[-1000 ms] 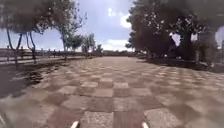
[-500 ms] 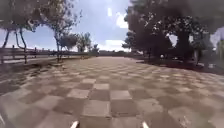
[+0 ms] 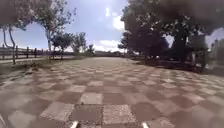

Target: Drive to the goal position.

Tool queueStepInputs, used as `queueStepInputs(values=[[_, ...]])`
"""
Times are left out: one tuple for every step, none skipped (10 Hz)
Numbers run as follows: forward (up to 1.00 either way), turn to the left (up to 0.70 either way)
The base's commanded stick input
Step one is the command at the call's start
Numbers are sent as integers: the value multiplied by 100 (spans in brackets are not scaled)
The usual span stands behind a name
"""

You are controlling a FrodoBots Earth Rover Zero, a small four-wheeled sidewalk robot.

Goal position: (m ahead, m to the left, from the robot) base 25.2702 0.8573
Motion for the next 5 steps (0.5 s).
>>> queueStepInputs(values=[[100,0],[100,0],[100,0],[100,0],[100,0]])
